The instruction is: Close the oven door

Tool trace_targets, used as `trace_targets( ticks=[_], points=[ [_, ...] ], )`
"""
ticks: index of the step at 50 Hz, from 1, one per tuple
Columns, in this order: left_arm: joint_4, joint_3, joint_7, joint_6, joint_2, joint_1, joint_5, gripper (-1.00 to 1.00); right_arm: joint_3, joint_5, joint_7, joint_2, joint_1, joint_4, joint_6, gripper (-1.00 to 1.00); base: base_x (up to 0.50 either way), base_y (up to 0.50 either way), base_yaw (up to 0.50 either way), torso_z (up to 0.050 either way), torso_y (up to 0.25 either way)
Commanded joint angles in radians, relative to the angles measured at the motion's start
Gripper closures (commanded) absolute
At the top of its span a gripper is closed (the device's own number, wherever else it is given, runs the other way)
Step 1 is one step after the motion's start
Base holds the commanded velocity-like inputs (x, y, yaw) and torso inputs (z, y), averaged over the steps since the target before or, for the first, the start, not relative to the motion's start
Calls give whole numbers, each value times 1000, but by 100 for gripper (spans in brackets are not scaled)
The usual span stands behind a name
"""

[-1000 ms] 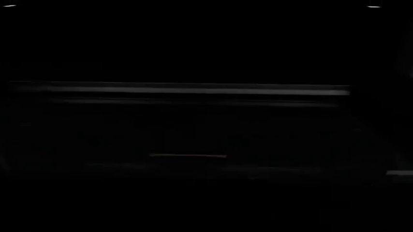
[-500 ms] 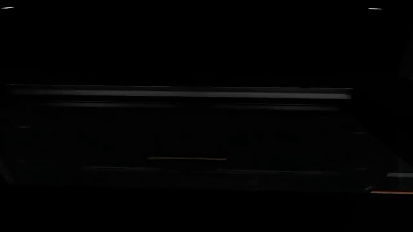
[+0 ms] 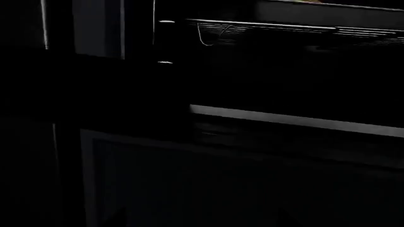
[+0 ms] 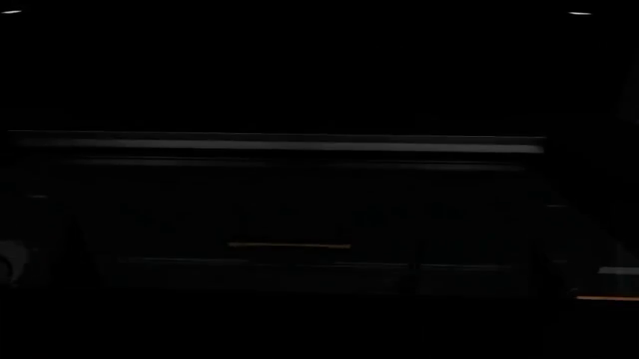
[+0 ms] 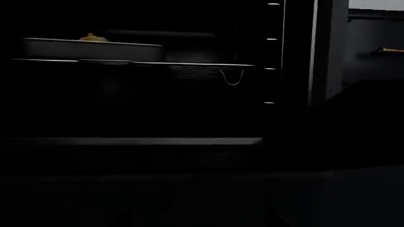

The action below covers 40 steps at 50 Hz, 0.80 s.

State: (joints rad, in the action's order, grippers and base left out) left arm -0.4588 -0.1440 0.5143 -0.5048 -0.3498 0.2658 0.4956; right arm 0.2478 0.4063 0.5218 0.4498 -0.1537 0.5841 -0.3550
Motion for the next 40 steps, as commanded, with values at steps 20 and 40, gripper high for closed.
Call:
trace_targets(
  ticks=[20,40],
  points=[
    [-185,149,187,-511,-29,477,354,-100,-66,208,130,46,-443,242,-474,-100,0,0,0,0,1],
    [166,6,207,-551,23,929,247,-100,-106,374,154,41,-958,14,-780,-100,0,0,0,0,0]
  ],
)
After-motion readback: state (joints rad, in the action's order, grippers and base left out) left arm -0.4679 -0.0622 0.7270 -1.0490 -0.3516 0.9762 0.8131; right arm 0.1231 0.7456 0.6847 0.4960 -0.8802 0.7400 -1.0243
